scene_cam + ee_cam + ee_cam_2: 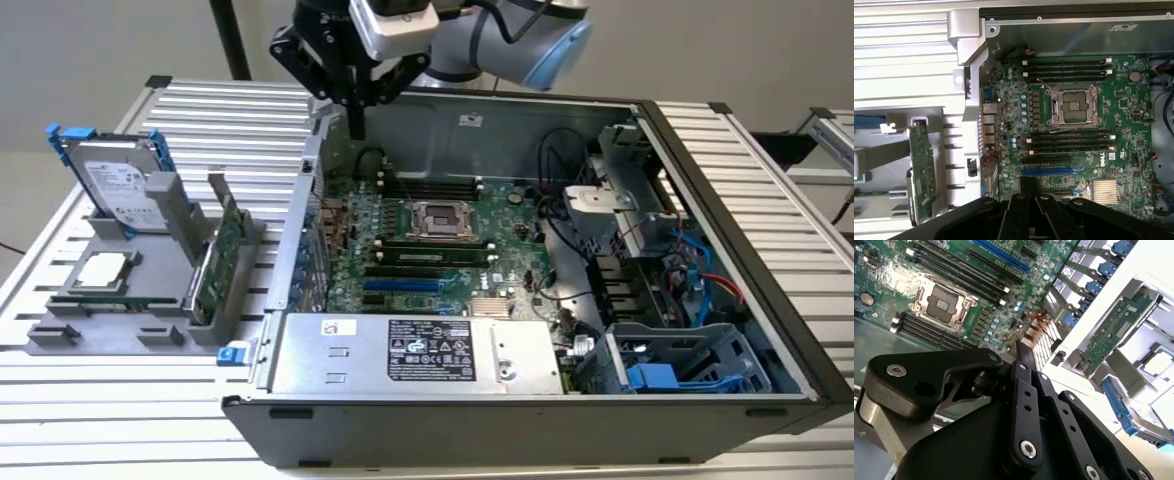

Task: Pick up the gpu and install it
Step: 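Reach for the gpu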

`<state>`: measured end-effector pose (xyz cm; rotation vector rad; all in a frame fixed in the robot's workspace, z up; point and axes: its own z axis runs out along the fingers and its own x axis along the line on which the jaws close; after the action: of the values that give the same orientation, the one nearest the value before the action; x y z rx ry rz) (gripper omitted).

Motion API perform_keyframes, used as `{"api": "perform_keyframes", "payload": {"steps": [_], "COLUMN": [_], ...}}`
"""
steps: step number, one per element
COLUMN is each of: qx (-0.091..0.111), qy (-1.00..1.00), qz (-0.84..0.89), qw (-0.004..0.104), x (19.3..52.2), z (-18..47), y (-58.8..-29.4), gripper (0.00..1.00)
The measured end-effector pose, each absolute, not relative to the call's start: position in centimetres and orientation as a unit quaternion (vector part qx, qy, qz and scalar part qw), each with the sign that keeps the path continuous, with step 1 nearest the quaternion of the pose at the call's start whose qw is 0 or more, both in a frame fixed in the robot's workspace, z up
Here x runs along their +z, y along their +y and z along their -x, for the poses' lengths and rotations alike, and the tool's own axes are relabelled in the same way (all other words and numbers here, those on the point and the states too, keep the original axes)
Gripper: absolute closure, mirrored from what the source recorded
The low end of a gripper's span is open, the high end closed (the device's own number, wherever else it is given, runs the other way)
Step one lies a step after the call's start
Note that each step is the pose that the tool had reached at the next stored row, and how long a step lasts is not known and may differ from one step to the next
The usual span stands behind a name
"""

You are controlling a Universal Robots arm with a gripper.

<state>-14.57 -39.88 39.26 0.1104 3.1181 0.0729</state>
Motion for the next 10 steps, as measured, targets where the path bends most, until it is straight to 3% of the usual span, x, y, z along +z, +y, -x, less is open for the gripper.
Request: {"api": "perform_keyframes", "payload": {"steps": [10], "qx": [0.023], "qy": [0.999], "qz": [-0.035], "qw": [0.01], "x": [39.26], "z": [15.26], "y": [-39.88], "gripper": [1.0]}}
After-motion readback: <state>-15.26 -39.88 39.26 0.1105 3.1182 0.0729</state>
